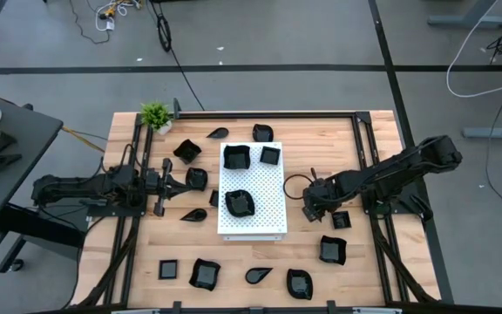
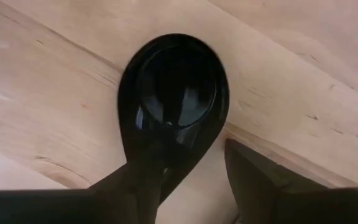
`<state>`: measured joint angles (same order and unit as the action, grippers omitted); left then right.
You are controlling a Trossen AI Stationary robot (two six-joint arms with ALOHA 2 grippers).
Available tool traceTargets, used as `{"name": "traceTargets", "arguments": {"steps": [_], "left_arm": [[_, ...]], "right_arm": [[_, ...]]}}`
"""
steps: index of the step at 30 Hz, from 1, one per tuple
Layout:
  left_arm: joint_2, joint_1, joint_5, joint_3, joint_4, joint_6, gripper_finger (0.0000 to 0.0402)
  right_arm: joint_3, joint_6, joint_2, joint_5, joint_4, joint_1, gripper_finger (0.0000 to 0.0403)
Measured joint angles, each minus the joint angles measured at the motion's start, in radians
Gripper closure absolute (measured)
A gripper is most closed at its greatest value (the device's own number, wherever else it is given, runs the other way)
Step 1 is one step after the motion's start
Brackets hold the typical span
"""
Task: Pick & Place Mini shaped plates
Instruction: Put the black drop shaped plate on the shelf
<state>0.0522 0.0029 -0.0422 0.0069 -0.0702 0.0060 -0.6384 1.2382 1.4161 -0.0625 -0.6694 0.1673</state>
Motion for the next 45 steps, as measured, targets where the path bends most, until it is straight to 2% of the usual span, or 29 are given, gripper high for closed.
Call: {"name": "traceTargets", "arguments": {"steps": [15, 24, 45], "left_arm": [[0.0, 0.0, 0.0, 0.0, 0.0, 0.0, 0.0381], [0.0, 0.0, 0.0, 0.0, 0.0, 0.0, 0.0381], [0.0, 0.0, 0.0, 0.0, 0.0, 0.0, 0.0381]], "right_arm": [[0.0, 0.011, 0.003, -0.008, 0.0, 0.0, 0.0319], [-0.001, 0.001, 0.001, -0.012, 0.0, 0.0, 0.0359], [-0.001, -0.016, -0.132, -0.005, -0.001, -0.01, 0.0367]]}}
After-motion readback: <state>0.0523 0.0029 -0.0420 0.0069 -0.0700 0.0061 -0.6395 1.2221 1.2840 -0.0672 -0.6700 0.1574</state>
